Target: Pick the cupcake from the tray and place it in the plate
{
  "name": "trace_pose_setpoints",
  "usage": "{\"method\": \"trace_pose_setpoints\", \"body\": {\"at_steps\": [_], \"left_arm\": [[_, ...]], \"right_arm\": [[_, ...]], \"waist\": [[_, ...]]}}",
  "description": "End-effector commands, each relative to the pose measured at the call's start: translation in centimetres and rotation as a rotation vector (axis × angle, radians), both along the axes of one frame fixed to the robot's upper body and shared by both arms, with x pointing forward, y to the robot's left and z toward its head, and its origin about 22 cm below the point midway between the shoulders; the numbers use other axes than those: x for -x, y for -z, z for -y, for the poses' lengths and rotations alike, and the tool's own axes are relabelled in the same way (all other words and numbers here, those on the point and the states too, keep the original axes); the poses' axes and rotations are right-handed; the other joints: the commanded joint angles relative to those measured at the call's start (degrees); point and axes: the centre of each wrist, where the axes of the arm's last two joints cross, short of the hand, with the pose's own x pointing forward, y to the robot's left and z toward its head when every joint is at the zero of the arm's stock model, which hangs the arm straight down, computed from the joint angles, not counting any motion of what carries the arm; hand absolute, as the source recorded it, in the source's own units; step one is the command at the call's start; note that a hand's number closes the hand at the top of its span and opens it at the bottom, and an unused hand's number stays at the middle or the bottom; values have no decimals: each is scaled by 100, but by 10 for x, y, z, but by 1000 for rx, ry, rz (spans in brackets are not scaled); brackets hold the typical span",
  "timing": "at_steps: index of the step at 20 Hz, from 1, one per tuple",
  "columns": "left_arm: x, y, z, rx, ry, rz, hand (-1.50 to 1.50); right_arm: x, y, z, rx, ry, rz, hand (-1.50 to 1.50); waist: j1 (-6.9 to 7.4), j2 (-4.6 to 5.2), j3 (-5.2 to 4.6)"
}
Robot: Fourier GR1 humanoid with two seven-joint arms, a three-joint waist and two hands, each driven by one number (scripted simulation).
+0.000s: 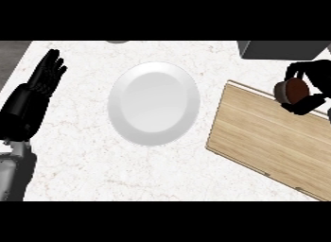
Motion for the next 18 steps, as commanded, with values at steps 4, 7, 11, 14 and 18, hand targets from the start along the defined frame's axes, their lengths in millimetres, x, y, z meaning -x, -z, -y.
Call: {"method": "trace_pose_setpoints", "body": {"at_steps": [4,7,11,14,18], "left_arm": [[7,12,-14,-4,-26,-16,0],[-8,-5,-13,-6,-43,-11,0],[17,-2,-19,-6,-36,-6,0],[8,0,-1,4,-34,-13,0],[-1,-7,7,16,-33,-20,0]], "right_arm": [[-29,-37,-56,-311,-258,111,150],[-30,-43,-77,-434,-347,92,150],[-16,-53,-108,-447,-414,51,150],[-27,-80,-152,-449,-439,41,150],[-12,-73,-187,-469,-452,43,150]], "waist": [[-130,-70,-14],[-243,-79,-14],[-242,-111,-16],[-179,-75,-13],[-181,-65,-11]]}}
